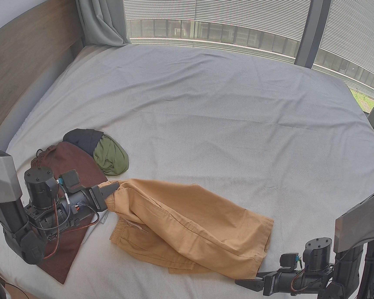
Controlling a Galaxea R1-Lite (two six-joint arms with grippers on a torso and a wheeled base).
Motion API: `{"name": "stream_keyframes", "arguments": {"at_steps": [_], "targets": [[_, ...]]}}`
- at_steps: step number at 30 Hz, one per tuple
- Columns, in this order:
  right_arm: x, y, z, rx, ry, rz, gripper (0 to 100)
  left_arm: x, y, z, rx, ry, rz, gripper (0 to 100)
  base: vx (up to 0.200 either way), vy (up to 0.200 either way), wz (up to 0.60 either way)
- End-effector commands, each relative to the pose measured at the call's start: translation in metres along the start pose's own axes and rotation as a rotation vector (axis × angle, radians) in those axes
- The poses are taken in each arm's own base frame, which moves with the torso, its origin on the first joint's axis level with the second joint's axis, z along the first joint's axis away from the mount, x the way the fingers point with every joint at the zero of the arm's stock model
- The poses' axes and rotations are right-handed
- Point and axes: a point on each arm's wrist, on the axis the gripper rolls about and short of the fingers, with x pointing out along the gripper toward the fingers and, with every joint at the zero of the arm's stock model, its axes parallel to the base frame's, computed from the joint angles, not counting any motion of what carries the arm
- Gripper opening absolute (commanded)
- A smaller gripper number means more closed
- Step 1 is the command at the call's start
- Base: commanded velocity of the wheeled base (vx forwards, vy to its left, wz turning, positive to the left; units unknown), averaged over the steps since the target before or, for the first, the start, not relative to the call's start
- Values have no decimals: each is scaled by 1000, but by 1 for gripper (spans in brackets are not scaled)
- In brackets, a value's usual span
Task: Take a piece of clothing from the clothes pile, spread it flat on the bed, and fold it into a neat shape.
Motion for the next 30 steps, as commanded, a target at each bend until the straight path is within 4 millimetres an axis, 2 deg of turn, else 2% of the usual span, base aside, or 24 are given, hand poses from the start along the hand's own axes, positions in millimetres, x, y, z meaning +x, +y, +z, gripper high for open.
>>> {"name": "stream_keyframes", "arguments": {"at_steps": [1, 13, 23, 30], "targets": [[1, -2, -3, 7, 16, -12, 100, 0, 0, 0, 0, 1, -1, 0, 0, 0, 0], [9, -1, 10, -14, -45, 6, 100, 1, 0, 0, 0, 1, -1, 0, 0, 0, 0], [-13, 19, 38, -9, -193, 71, 100, 2, 1, 0, 1, -2, -1, 0, 0, 0, 0], [-7, 14, 36, 15, -177, 62, 100, 2, 2, -1, -1, 2, 1, 0, 0, 0, 0]]}}
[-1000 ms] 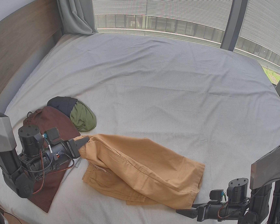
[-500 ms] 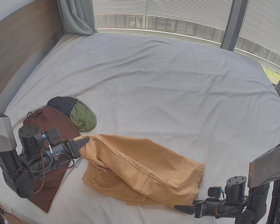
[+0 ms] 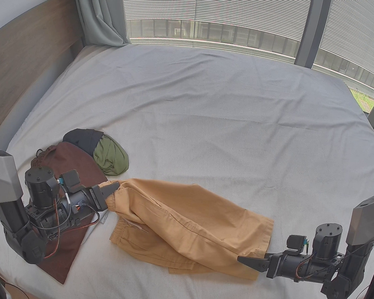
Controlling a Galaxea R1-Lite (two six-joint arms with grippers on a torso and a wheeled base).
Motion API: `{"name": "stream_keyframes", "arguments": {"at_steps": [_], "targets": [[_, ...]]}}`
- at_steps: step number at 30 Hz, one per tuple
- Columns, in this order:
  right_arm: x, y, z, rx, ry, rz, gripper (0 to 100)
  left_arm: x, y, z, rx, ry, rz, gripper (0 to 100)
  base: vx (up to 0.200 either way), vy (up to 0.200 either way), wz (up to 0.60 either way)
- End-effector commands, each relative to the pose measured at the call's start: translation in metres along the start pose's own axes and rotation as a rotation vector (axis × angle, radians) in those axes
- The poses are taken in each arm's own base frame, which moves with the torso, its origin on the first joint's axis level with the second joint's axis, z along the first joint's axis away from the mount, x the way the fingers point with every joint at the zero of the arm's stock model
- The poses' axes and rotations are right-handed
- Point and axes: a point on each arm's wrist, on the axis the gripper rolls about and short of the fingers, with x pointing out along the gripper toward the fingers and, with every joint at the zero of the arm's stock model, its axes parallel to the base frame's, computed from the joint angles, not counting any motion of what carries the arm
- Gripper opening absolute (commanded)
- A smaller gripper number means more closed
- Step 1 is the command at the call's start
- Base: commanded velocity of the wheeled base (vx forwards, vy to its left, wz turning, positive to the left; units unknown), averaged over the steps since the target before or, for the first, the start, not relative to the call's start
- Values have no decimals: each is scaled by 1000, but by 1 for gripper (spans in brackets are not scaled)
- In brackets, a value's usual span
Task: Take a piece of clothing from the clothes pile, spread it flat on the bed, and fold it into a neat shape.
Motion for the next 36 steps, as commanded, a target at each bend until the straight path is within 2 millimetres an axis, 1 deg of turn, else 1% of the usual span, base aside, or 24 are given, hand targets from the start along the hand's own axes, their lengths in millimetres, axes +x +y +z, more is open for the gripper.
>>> {"name": "stream_keyframes", "arguments": {"at_steps": [1, 6, 7, 12, 16, 17, 18, 19, 21, 22, 23, 24, 29, 33, 36], "targets": [[3, -3, 1, 1, -4, -2, 100, 1, 1, -1, -1, 2, 1, 0, 0, 0, 0], [6, -5, 1, 5, -1, -3, 100, 1, 1, -1, -2, 4, 2, 0, 0, 0, 0], [6, -5, 1, 5, -2, -2, 0, 1, 1, -1, -2, 4, 2, 0, 0, 0, 0], [5, -5, 5, 1, -22, -2, 0, 3, 3, -2, -3, 6, 5, 0, 0, 0, 0], [-5, 3, 14, -20, -65, 17, 0, 5, 8, -3, -8, 8, 21, 0, 0, 0, 0], [-5, 3, 14, -20, -65, 17, 0, 5, 8, -3, -8, 8, 21, 0, 0, 0, 0], [-13, 7, 19, -32, -90, 38, 0, 8, 11, -4, -10, 10, 26, 0, 0, 0, 0], [-15, 7, 20, -32, -93, 42, 0, 8, 12, -4, -11, 10, 29, 0, 0, 0, 0], [-26, 5, 26, -32, -113, 71, 0, 9, 14, -1, -12, -2, 34, 0, 0, 0, 0], [-26, 5, 26, -32, -113, 73, 0, 9, 14, -1, -12, -2, 34, 0, 0, 0, 0], [-34, 5, 29, -34, -116, 109, 0, 10, 17, -1, -15, -3, 40, 0, 0, 0, 0], [-36, 4, 29, -33, -110, 127, 0, 11, 18, -1, -13, -4, 42, 0, 0, 0, 0], [-32, 2, 27, -14, -83, 150, 0, 11, 18, -1, -15, -4, 42, 0, 0, 0, 0], [-18, -8, 20, 4, -36, 134, 0, 11, 17, -1, -14, -7, 40, 0, 0, 0, 0], [-13, -8, 16, 7, -11, 141, 0, 11, 17, -1, -15, -5, 41, 0, 0, 0, 0]]}}
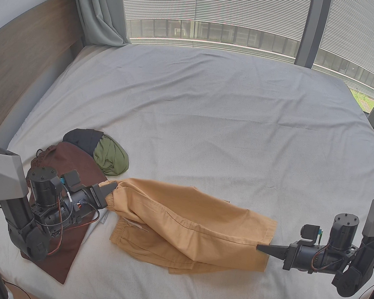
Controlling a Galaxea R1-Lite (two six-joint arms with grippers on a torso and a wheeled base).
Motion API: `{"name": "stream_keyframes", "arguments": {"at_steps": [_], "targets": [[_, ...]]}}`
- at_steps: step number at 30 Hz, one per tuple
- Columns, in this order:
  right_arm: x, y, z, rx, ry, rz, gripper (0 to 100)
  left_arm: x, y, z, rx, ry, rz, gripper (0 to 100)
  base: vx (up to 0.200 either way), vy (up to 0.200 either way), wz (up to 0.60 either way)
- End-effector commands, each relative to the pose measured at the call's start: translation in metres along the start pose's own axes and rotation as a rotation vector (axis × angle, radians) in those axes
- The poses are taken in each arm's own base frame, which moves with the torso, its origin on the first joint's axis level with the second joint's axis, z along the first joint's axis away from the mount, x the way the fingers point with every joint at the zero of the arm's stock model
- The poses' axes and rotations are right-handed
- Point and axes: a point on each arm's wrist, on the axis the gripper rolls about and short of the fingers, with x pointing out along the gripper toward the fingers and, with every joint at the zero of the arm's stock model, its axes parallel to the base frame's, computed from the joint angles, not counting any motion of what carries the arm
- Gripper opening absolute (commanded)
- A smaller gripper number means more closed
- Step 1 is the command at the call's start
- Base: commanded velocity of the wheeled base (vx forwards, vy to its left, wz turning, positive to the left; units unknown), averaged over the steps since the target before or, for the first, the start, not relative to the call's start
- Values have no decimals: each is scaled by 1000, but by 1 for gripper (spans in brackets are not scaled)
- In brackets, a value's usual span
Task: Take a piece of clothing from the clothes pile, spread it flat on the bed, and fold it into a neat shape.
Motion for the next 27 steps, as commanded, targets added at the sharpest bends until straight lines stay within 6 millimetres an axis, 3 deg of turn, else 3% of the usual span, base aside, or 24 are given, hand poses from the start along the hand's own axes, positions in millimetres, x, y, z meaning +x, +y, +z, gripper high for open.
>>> {"name": "stream_keyframes", "arguments": {"at_steps": [1, 7, 27], "targets": [[14, -5, -8, 8, 46, 10, 100, 0, 0, 0, 0, -2, 1, 0, 0, 0, 0], [30, -3, -14, -3, 87, 43, 100, 0, 1, 0, 0, -2, 2, 0, 0, 0, 0], [40, -3, -14, -15, 92, 60, 100, 0, 0, 1, 1, -4, -3, 0, 0, 0, 0]]}}
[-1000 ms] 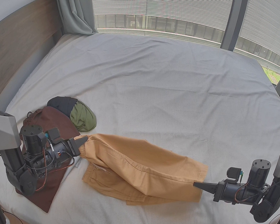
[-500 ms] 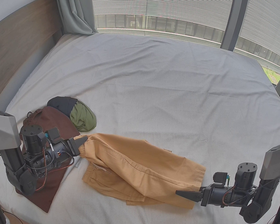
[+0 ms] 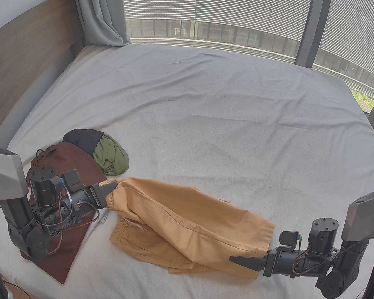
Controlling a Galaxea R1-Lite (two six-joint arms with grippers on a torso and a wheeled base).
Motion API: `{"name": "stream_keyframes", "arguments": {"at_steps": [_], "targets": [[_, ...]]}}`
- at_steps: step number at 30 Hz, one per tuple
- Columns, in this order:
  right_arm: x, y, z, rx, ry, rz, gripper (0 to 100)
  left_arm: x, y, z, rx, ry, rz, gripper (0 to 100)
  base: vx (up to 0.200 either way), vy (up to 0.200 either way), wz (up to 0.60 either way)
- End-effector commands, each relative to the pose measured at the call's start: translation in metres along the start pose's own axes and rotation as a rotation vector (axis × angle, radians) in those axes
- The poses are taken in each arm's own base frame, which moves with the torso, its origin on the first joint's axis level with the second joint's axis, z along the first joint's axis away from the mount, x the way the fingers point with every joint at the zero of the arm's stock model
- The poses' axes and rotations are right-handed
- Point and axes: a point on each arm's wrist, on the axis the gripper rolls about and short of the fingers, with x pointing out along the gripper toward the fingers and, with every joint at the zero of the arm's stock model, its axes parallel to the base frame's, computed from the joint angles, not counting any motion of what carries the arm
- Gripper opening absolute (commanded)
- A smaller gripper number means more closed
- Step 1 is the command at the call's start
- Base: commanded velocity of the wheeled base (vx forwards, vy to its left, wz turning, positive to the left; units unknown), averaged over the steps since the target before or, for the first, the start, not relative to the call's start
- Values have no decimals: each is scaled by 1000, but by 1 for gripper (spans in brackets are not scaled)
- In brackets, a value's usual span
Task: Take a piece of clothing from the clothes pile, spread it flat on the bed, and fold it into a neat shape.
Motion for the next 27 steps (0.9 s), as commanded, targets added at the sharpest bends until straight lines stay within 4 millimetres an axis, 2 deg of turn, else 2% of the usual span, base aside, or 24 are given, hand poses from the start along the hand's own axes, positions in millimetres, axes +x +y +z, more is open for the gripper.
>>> {"name": "stream_keyframes", "arguments": {"at_steps": [1, 9, 10, 20, 27], "targets": [[1, 0, 1, -3, -2, 3, 100, 0, -1, 1, 1, -4, -2, 0, 0, 0, 0], [2, 0, 2, -5, -5, 4, 100, 0, -1, 1, 1, -4, -4, 0, 0, 0, 0], [2, 0, 2, -5, -6, 3, 0, 0, -1, 1, 1, -4, -4, 0, 0, 0, 0], [2, -1, 4, -12, -15, 3, 0, 0, -2, 3, 6, -11, -10, 0, 0, 0, 0], [-6, 7, 17, -49, -73, 14, 0, -5, -9, 10, 17, -11, -66, 0, 0, 0, 0]]}}
